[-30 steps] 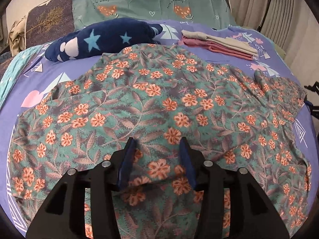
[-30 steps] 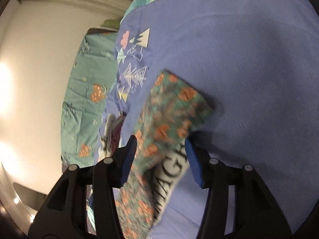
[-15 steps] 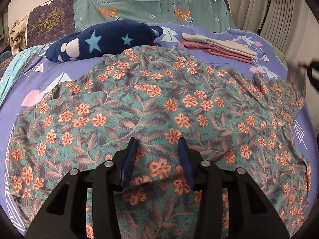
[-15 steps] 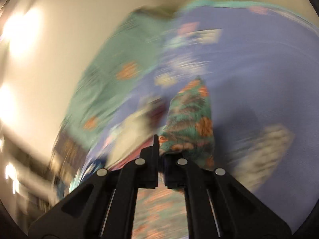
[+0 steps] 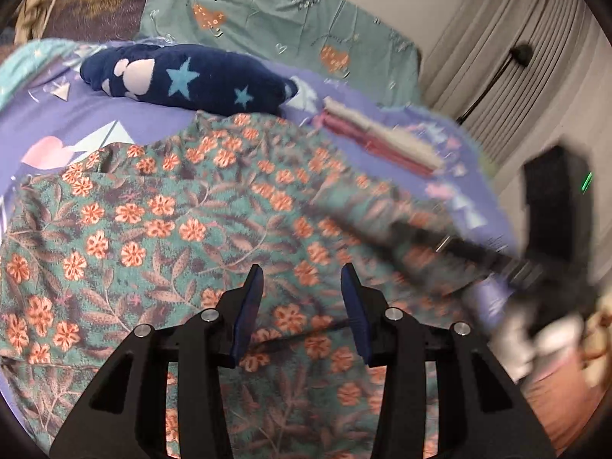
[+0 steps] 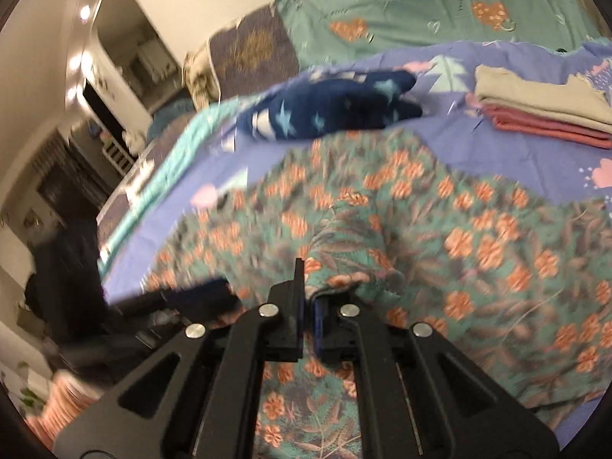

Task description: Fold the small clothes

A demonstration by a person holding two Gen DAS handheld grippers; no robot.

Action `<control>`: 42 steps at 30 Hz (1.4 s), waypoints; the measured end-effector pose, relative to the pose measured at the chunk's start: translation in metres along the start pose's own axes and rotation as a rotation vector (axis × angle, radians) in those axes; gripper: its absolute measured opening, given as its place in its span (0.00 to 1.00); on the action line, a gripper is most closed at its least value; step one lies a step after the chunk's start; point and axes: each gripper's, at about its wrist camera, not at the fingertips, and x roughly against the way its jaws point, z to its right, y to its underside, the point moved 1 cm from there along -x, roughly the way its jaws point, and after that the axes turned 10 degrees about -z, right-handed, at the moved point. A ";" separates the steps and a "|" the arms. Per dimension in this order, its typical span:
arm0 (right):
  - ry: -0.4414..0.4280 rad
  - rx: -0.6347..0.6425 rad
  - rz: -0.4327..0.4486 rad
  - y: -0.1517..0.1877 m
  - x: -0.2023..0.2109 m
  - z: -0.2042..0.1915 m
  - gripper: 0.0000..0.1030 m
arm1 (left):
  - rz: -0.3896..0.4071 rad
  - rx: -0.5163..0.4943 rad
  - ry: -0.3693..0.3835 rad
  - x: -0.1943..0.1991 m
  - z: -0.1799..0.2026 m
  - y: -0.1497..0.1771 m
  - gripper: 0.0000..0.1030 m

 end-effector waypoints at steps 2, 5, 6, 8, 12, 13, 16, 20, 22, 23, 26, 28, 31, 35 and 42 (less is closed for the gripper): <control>0.032 0.055 -0.025 0.007 -0.006 -0.007 0.05 | -0.004 0.023 0.059 0.002 -0.002 -0.005 0.45; 0.065 0.116 -0.045 0.017 -0.012 -0.023 0.19 | -0.021 0.002 0.067 -0.001 0.004 -0.009 0.49; 0.069 0.129 -0.046 0.017 -0.013 -0.025 0.24 | -0.025 -0.003 0.064 -0.003 0.005 -0.009 0.50; 0.088 0.192 -0.040 0.025 -0.016 -0.038 0.32 | -0.038 0.012 0.073 -0.007 0.003 -0.007 0.52; 0.118 0.336 -0.054 0.039 -0.024 -0.059 0.35 | -0.065 0.051 0.099 -0.013 -0.006 -0.004 0.53; 0.111 0.351 -0.053 0.041 -0.023 -0.061 0.35 | -0.072 0.068 0.120 -0.014 -0.009 -0.003 0.55; 0.120 0.381 -0.060 0.045 -0.023 -0.065 0.35 | -0.090 0.101 0.166 -0.018 -0.014 -0.002 0.59; 0.138 0.352 -0.085 0.049 -0.026 -0.059 0.35 | -0.115 0.140 0.194 -0.027 -0.016 -0.004 0.59; 0.136 0.333 -0.087 0.050 -0.026 -0.055 0.34 | -0.118 0.154 0.218 -0.027 -0.014 -0.005 0.59; 0.135 0.326 -0.088 0.050 -0.026 -0.054 0.34 | -0.117 0.156 0.233 -0.027 -0.013 -0.006 0.59; 0.131 0.320 -0.091 0.052 -0.026 -0.053 0.34 | -0.117 0.155 0.241 -0.025 -0.010 -0.006 0.65; 0.131 0.323 -0.096 0.053 -0.028 -0.054 0.34 | -0.122 0.161 0.242 -0.025 -0.010 -0.007 0.66; 0.131 0.326 -0.101 0.054 -0.030 -0.055 0.34 | -0.125 0.166 0.223 -0.031 -0.010 -0.008 0.66; 0.120 0.321 -0.091 0.056 -0.023 -0.056 0.34 | -0.144 0.141 0.211 -0.045 0.000 -0.017 0.01; 0.170 0.175 -0.057 0.064 0.018 -0.006 0.34 | -0.032 -0.089 0.191 -0.008 0.056 -0.051 0.02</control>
